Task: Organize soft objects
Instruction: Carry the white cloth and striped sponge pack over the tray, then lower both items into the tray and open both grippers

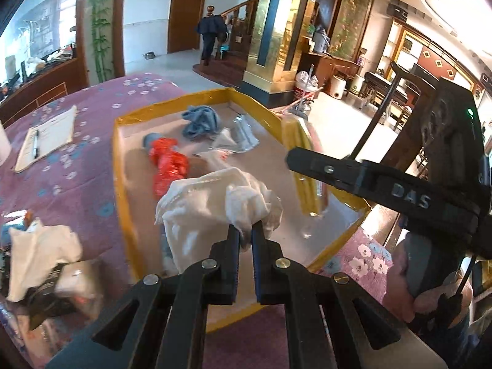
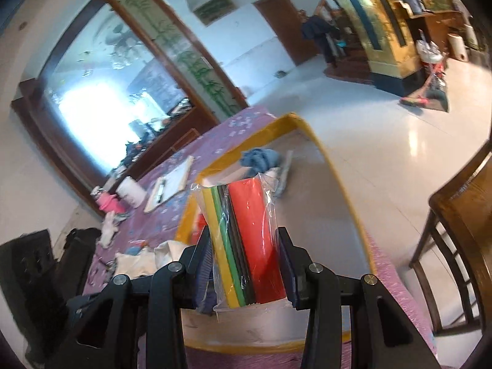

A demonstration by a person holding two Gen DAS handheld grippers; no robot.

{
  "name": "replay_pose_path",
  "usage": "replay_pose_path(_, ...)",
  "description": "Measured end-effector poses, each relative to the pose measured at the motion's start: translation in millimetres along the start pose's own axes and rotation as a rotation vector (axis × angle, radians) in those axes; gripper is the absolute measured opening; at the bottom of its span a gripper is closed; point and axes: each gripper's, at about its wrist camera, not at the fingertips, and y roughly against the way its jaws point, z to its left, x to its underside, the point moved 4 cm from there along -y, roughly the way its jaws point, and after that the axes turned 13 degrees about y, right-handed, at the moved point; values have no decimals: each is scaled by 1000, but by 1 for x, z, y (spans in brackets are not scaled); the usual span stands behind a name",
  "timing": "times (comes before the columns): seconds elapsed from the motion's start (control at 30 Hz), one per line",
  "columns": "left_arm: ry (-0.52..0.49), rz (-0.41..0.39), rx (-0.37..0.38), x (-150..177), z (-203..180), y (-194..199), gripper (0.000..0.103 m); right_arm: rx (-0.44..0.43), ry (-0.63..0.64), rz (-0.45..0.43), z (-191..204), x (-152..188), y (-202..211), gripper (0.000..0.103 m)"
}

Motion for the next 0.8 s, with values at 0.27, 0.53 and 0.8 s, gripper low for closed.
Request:
replay_pose_path(0.27,-35,20,-41,12,-7,-27,8,89,76,5,-1,8,-13,43)
replay_pose_path(0.53,-71,14,-83,23,-10,-37,8,134,127,3,5,11,-22,43)
replay_pose_path(0.8,-73,0,-94,23,-9,-36,9,138,135,7,5,9,-25,43)
